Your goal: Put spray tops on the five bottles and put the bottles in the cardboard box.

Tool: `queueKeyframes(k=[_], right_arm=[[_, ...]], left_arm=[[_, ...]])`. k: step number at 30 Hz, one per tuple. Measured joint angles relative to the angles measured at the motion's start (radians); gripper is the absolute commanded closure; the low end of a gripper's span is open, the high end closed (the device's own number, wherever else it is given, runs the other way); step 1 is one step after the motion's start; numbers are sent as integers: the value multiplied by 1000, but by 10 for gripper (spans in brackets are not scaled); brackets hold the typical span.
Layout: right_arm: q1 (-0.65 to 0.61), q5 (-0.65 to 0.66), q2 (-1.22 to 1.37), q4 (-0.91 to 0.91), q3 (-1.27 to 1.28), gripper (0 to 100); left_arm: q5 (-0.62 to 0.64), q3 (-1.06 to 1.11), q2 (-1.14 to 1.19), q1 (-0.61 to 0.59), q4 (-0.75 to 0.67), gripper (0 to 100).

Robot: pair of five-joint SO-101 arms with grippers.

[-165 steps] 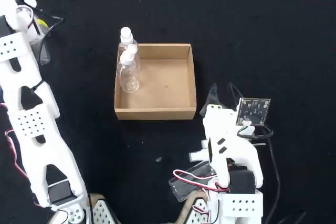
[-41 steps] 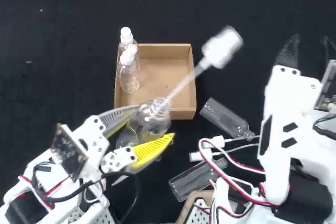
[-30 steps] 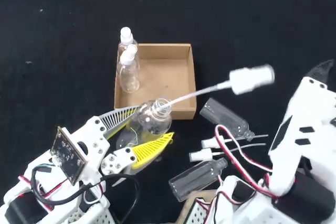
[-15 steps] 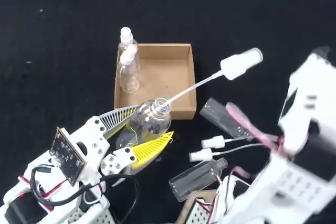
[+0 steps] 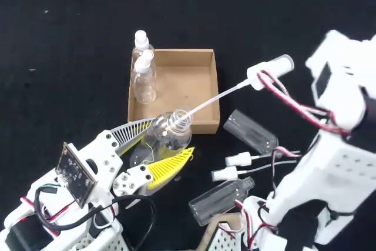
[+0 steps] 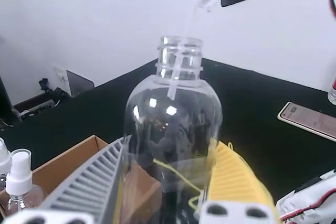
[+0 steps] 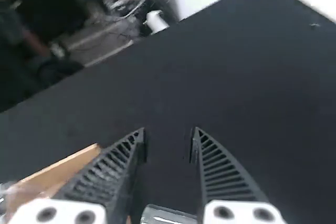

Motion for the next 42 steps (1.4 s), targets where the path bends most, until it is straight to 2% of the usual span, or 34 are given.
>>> queueKeyframes(k=[19, 22, 26, 30, 32, 35, 38, 42], right_arm=[[-402, 15, -338, 3, 176, 872], [-420, 26, -362, 3, 176, 871], [-422, 170, -404, 3, 140, 871], [-428, 462, -459, 3, 63, 868], [-428, 605, -457, 3, 57, 870], [-387, 747, -454, 3, 58, 871], [-221, 778, -442, -31, 71, 871], [-31, 736, -379, -123, 172, 871]], left_arm=[[0, 0, 0, 0, 0, 970], [0, 0, 0, 0, 0, 970], [0, 0, 0, 0, 0, 970], [0, 0, 0, 0, 0, 970], [0, 0, 0, 0, 0, 970], [0, 0, 0, 0, 0, 970], [0, 0, 0, 0, 0, 970], [0, 0, 0, 0, 0, 970]])
